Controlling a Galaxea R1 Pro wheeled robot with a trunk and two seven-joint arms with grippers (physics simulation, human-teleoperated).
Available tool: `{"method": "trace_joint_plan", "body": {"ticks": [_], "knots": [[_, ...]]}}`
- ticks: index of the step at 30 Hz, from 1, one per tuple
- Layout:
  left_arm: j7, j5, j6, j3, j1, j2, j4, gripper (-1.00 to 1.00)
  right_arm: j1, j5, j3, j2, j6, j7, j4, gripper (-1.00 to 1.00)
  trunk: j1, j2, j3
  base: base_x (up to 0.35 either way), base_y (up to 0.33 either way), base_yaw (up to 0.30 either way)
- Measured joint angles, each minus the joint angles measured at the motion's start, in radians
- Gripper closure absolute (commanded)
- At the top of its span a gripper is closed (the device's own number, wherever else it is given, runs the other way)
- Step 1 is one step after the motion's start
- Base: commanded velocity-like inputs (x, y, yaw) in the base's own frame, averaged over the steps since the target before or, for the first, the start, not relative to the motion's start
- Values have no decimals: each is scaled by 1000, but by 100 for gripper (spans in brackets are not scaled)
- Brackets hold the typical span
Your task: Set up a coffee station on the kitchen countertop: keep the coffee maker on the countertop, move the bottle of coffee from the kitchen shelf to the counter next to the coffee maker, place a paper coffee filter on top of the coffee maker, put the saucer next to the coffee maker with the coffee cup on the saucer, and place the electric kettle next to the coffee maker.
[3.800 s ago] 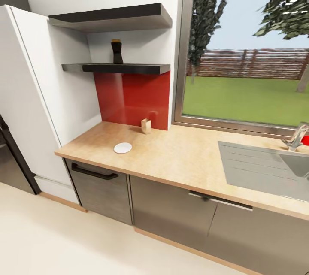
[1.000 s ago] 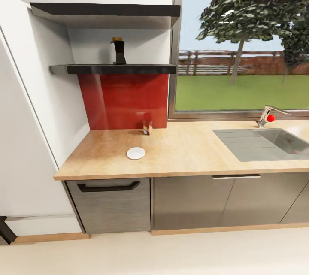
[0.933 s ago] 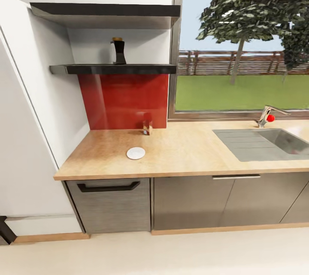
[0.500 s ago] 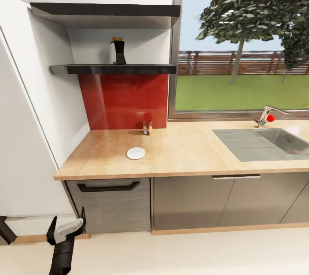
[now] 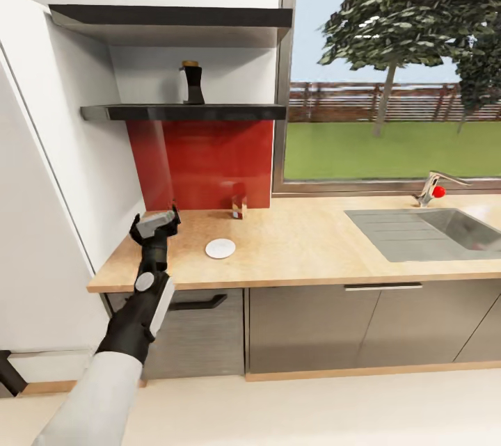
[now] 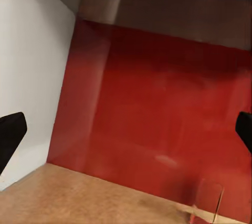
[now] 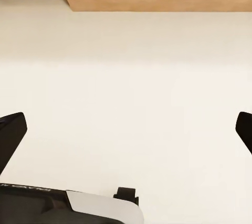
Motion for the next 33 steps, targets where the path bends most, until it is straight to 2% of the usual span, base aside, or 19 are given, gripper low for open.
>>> {"method": "trace_joint_plan", "body": {"ticks": [1,2,4,8,11,15,16,17,19,21,24,26,27,28,30,32,33], "knots": [[4,0,45,-1,-33,-1,-7,-100,0,0,0,0,0,0,0,-100,0,0,0,0,0,0],[7,1,133,-10,-93,-8,-22,-100,0,1,0,0,0,0,0,-100,0,0,0,0,0,0],[8,-1,217,-35,-186,-20,-37,-100,0,1,0,0,0,0,0,-100,0,0,0,0,0,0],[8,1,294,-60,-296,-38,-40,-100,0,1,0,0,0,0,0,-100,0,0,0,0,0,0],[17,1,392,-70,-400,-61,-37,-100,0,1,0,0,0,0,0,-100,0,0,0,0,0,0],[20,3,483,-72,-502,-66,-10,-100,0,1,1,0,0,0,0,-100,0,0,0,0,0,0],[20,4,518,-72,-532,-65,13,-100,0,1,1,0,0,1,0,-100,0,0,0,0,0,0],[20,3,566,-71,-585,-64,61,-100,0,1,2,0,0,1,0,-100,0,0,0,0,0,0],[20,2,608,-70,-659,-64,126,-100,0,1,3,0,0,1,0,-100,0,0,0,0,0,0],[20,15,650,-61,-789,-63,226,-100,0,1,4,0,0,1,0,-100,0,0,0,0,0,0],[47,16,715,-61,-984,-64,421,-100,0,1,5,0,0,1,0,-100,0,0,0,0,0,0],[57,18,729,-60,-1074,-61,526,-100,0,1,5,0,0,1,-1,-100,0,0,0,0,0,0],[58,19,732,-60,-1095,-60,555,-100,0,1,5,0,0,1,-1,-100,0,0,0,0,0,0],[62,20,735,-59,-1152,-58,632,-100,0,1,6,0,0,1,-1,-100,0,0,0,0,0,0],[71,18,742,-59,-1228,-56,712,-100,0,1,6,0,0,1,-1,-100,0,0,0,0,0,0],[87,15,754,-59,-1251,-56,732,-100,0,1,6,0,0,2,-1,-100,0,0,0,0,0,0],[122,14,779,-60,-1263,-57,741,-100,0,1,6,0,0,2,-1,-100,0,0,0,0,0,0]]}}
